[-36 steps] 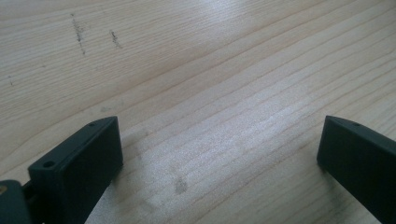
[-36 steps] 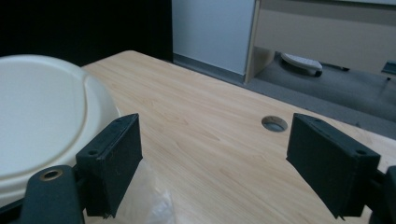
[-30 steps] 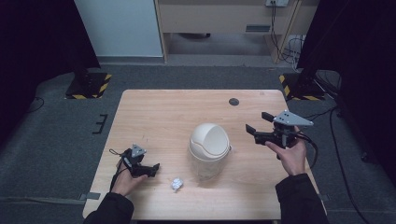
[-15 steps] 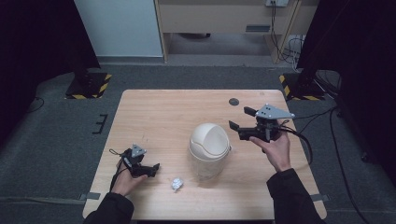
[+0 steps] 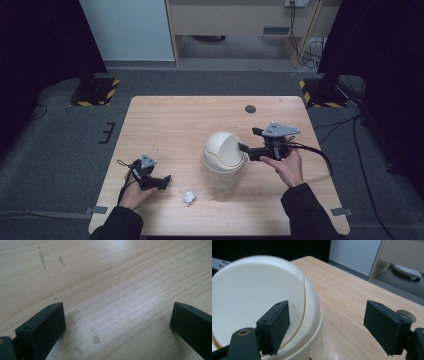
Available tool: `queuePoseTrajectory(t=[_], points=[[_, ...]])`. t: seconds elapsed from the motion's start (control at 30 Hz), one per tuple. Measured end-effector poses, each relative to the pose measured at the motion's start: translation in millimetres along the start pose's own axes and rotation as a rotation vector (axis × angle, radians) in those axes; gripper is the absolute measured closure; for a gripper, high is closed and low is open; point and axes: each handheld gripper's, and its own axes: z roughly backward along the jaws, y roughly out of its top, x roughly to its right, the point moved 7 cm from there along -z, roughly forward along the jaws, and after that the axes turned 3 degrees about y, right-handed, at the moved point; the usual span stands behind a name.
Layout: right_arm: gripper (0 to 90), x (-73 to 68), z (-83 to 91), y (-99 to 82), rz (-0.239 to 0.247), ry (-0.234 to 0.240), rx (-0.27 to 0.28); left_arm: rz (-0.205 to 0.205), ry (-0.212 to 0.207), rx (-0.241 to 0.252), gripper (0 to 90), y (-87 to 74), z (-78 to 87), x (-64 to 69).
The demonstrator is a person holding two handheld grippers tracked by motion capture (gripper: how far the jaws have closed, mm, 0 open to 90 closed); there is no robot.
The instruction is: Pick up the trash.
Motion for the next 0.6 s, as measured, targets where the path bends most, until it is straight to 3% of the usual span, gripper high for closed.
queuePoseTrajectory(t=[0.6], points=[[22.8,-5.4,-19.1,-12.8,-0.002,0.009,-0.070,0.000,0.000,0.000,0.0,0.0,0.0,0.0]])
